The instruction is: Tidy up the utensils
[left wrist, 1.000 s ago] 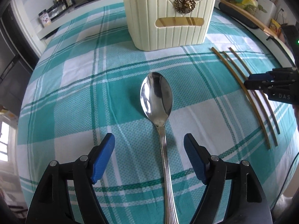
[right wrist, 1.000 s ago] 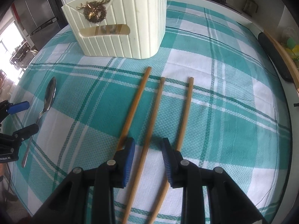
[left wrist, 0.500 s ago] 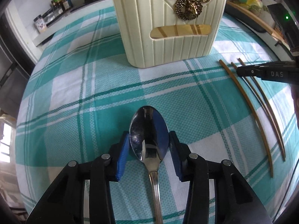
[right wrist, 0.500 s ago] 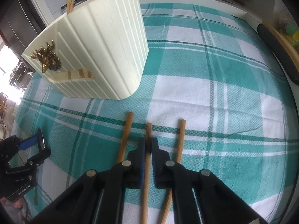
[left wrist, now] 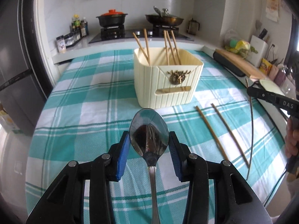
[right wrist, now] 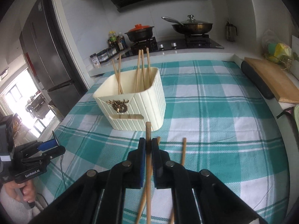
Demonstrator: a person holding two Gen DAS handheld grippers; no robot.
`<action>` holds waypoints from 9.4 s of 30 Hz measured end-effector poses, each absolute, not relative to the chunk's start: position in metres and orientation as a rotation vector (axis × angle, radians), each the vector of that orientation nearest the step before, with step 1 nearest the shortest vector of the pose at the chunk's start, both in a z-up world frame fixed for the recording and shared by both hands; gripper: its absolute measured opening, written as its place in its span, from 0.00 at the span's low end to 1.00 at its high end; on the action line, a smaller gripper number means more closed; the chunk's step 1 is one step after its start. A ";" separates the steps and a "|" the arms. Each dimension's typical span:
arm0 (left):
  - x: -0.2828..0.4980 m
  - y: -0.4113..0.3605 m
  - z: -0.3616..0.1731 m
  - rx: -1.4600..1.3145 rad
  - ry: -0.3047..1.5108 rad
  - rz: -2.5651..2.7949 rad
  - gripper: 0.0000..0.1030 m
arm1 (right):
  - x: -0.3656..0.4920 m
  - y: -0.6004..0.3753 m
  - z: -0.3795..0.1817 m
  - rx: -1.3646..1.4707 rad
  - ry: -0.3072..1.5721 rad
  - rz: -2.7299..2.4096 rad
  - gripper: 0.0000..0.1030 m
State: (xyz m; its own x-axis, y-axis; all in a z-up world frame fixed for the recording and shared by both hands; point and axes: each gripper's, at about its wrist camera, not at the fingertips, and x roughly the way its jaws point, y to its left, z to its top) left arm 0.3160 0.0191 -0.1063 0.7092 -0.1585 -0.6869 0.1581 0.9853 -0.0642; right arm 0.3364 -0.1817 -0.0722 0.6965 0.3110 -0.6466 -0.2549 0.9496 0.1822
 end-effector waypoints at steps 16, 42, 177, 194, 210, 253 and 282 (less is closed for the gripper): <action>0.284 0.032 -0.062 -0.066 0.640 -0.186 0.40 | 0.285 -0.165 -0.015 0.019 0.474 0.303 0.06; 0.394 0.032 0.102 -0.091 0.418 -0.221 0.40 | 0.409 -0.129 0.108 -0.039 0.298 0.360 0.06; 0.372 -0.142 -0.202 0.041 1.004 -0.162 0.85 | 0.349 -0.238 -0.157 0.015 0.940 0.138 0.51; 0.356 -0.106 -0.205 0.081 0.957 -0.096 0.06 | 0.338 -0.202 -0.193 -0.003 1.054 0.188 0.51; 0.299 -0.006 -0.203 0.008 1.045 -0.108 0.07 | 0.259 -0.187 -0.190 -0.131 1.075 0.163 0.09; 0.312 0.021 -0.064 -0.024 0.740 -0.255 0.05 | 0.329 -0.185 -0.032 0.046 0.709 0.314 0.06; 0.445 0.030 0.076 -0.148 0.488 -0.221 0.04 | 0.446 -0.115 0.099 -0.069 0.366 0.316 0.06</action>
